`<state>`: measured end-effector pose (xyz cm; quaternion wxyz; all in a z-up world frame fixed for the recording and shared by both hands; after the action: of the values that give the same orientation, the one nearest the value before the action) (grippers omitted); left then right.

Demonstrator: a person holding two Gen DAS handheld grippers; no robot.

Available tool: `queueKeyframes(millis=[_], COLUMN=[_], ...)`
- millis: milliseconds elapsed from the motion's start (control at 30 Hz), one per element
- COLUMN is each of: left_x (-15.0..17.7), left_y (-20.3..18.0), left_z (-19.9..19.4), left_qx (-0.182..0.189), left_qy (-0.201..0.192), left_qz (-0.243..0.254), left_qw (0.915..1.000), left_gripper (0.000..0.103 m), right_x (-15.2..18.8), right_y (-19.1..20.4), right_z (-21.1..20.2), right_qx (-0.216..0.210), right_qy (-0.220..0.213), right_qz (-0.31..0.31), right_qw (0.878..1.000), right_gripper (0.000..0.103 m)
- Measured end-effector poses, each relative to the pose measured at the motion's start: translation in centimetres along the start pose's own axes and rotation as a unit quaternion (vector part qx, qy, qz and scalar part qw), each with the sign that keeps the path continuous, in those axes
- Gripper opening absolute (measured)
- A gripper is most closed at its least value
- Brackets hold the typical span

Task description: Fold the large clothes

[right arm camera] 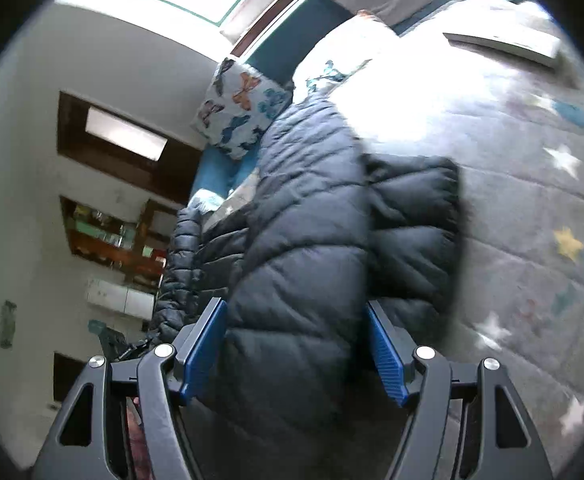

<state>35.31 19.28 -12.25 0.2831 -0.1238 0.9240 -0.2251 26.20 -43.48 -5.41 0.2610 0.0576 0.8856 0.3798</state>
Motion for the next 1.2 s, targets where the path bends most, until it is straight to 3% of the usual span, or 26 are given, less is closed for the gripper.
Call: queueKeyframes(millis=[33, 67, 100, 167, 233, 400, 500, 567, 700, 767, 867, 1000, 1100, 1200], left_x=[0.3, 0.7, 1.1, 2.1, 3.7, 8.1, 11.1, 13.5, 16.4, 16.6, 16.1, 15.1, 14.8, 13.8], left_y=[-0.9, -1.6, -2.1, -3.2, -3.7, -2.0, -0.7, -0.3, 0.5, 0.6, -0.1, -1.0, -1.6, -2.9], left_z=[-0.6, -1.7, -2.3, -4.6, -7.0, -11.9, -13.9, -14.7, -14.7, -14.8, -15.4, -17.7, -20.0, -22.9], left_qx=[-0.018, -0.046, -0.058, -0.099, -0.135, -0.167, -0.170, -0.172, -0.178, -0.179, -0.161, -0.143, -0.142, -0.144], left_qy=[-0.010, -0.030, -0.038, -0.066, -0.088, -0.104, -0.098, -0.093, -0.068, -0.059, -0.029, -0.008, -0.012, -0.029], left_qz=[0.013, 0.029, 0.037, 0.059, 0.072, 0.054, 0.041, 0.039, 0.036, 0.035, 0.024, 0.027, 0.029, 0.046], left_qw=[0.9997, 0.9981, 0.9968, 0.9911, 0.9843, 0.9790, 0.9797, 0.9798, 0.9810, 0.9815, 0.9862, 0.9893, 0.9894, 0.9881], left_gripper=[0.015, 0.014, 0.013, 0.013, 0.013, 0.013, 0.013, 0.013, 0.014, 0.018, 0.023, 0.030, 0.037, 0.039], right_x=[-0.1, -0.1, 0.0, 0.4, 1.1, 4.0, 6.3, 7.6, 10.7, 11.9, 12.9, 12.6, 11.8, 11.7], right_y=[0.5, 1.3, 2.4, 4.0, 5.3, 6.6, 5.3, 3.4, -1.6, -4.4, -6.7, -5.4, -2.1, 1.3], right_z=[0.2, 0.5, 0.6, 0.3, -0.5, -5.4, -9.1, -11.2, -12.7, -12.2, -12.6, -15.5, -17.1, -17.6], right_qx=[0.012, 0.032, 0.062, 0.115, 0.145, 0.224, 0.274, 0.291, 0.334, 0.322, 0.298, 0.312, 0.343, 0.324], right_qy=[-0.002, -0.002, -0.002, -0.012, -0.024, -0.069, -0.092, -0.103, -0.068, -0.025, 0.002, -0.009, -0.028, -0.041], right_qz=[-0.012, -0.031, -0.059, -0.101, -0.131, -0.171, -0.163, -0.132, -0.068, -0.039, 0.010, 0.006, -0.034, -0.061], right_qw=[1.000, 0.999, 0.996, 0.988, 0.980, 0.957, 0.943, 0.942, 0.937, 0.946, 0.955, 0.950, 0.938, 0.943], right_gripper=[0.070, 0.053, 0.043, 0.032, 0.028, 0.019, 0.018, 0.018, 0.019, 0.020, 0.027, 0.047, 0.049, 0.054])
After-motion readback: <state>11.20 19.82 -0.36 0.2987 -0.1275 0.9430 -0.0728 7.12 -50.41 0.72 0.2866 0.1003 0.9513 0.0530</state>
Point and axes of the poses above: each gripper's, at about its wrist camera, not at the fingertips, and z roughly the way its jaws point, y to its left, x to its underside, the point moved 3 cm from there along z, roughly the way its jaws point, and after that the axes turned 1 degree about -z, right-handed, at the moved point
